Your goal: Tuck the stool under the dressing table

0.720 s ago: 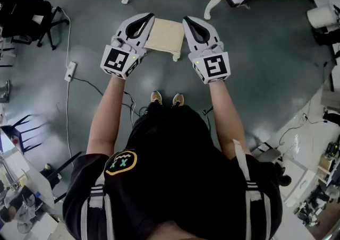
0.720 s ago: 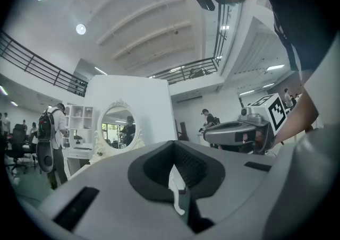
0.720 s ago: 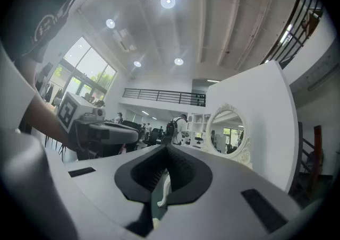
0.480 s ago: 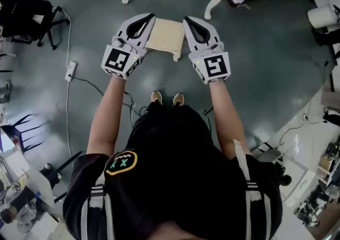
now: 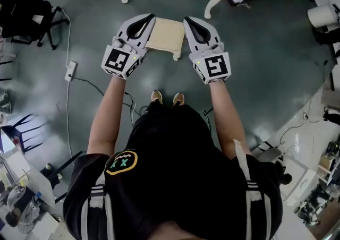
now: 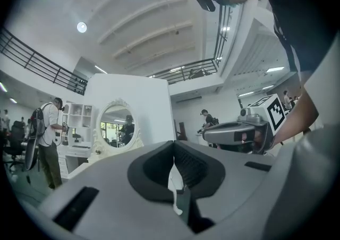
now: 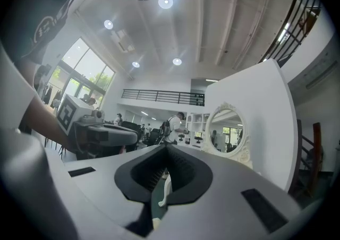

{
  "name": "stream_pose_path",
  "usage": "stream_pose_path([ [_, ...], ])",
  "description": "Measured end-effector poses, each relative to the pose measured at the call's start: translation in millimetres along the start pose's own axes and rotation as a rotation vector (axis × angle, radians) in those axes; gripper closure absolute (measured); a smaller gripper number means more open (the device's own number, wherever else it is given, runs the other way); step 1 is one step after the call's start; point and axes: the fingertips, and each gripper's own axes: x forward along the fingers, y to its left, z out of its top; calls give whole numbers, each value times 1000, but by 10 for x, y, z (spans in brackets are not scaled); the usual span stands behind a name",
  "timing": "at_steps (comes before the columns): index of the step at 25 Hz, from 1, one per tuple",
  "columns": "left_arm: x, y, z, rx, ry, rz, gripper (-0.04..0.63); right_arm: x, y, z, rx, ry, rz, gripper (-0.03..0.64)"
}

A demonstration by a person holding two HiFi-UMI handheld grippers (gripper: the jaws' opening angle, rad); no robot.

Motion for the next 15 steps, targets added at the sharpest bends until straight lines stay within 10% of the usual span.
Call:
stream_pose_path([
  [11, -20, -21, -29, 7, 12, -15, 569, -15, 7, -28, 20, 7, 2, 573],
  [15, -9, -59, -86, -4, 30, -39, 411, -18, 41, -46, 24, 10, 25, 516],
])
